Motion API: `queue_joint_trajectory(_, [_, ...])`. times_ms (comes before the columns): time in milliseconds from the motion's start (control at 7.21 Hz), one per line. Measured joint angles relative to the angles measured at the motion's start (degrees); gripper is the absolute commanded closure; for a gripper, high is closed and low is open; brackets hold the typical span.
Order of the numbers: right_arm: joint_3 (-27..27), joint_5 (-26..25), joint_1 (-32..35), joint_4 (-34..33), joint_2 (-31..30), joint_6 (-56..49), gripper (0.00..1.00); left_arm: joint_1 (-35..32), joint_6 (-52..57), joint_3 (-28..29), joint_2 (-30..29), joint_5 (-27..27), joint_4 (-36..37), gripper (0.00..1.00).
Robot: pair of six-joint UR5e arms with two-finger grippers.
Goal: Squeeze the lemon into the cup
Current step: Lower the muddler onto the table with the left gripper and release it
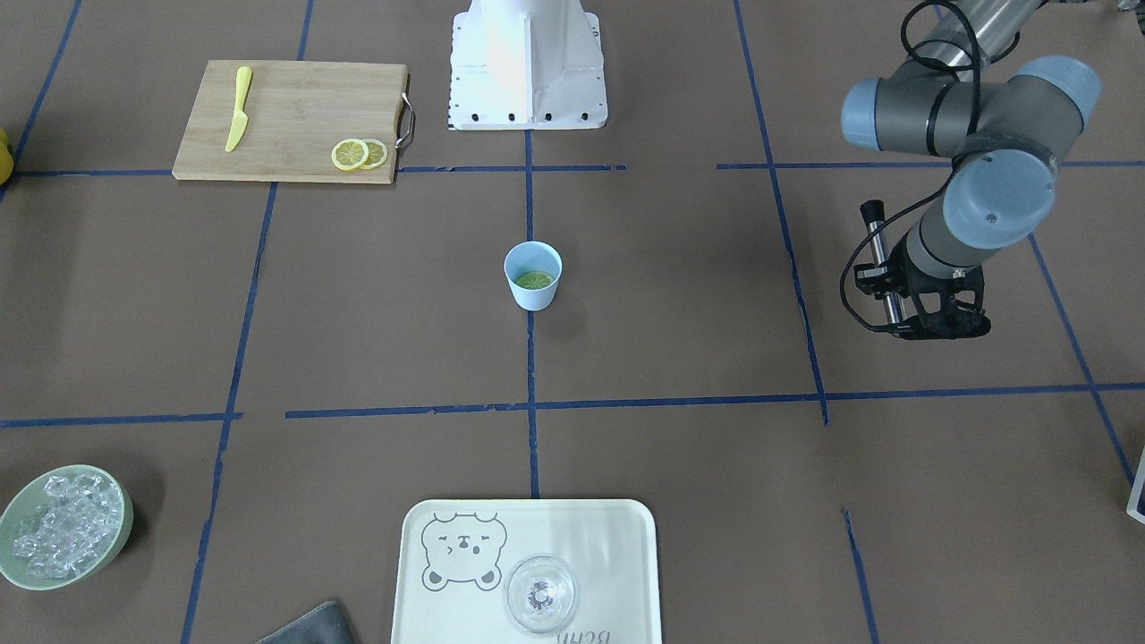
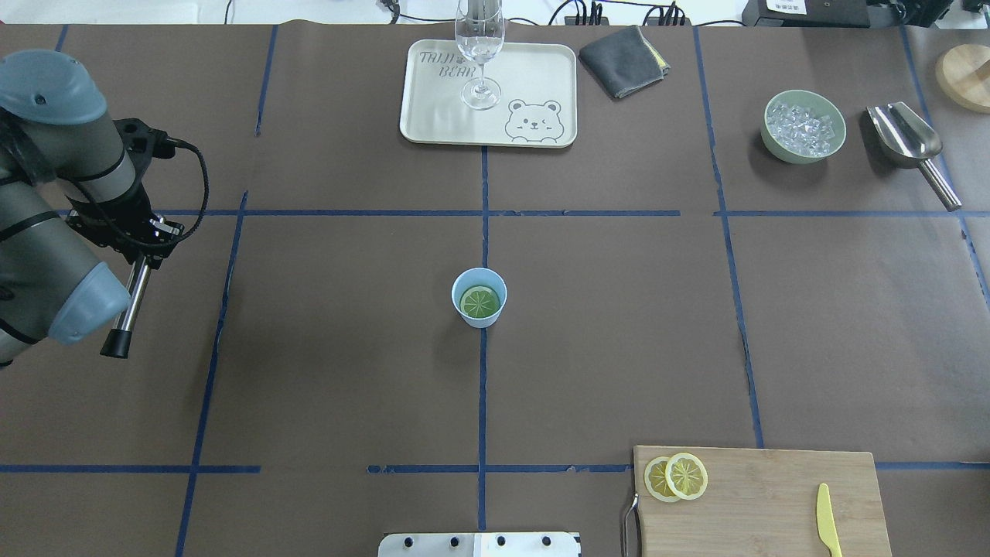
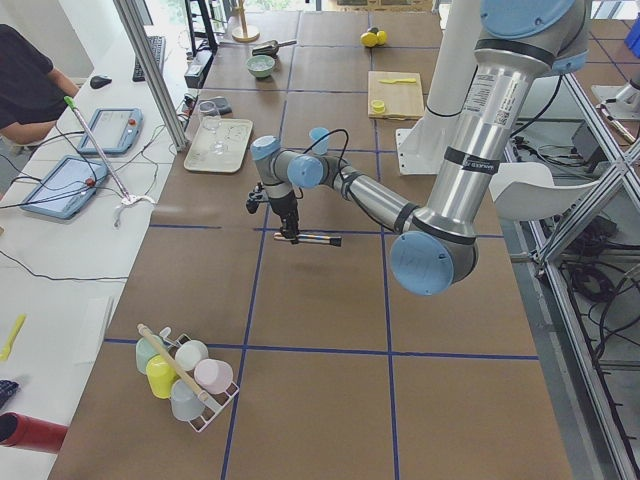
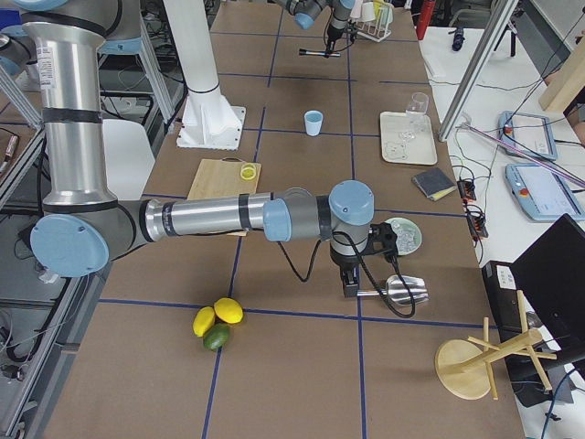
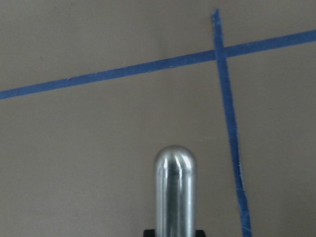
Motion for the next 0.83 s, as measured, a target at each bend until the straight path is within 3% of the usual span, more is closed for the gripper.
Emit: queue_joint_trajectory(832, [0.0, -0.1, 0.0, 0.0, 0.1, 0.0, 0.0, 2.3, -1.4, 5.5, -2.9, -1.4, -5.3, 1.0])
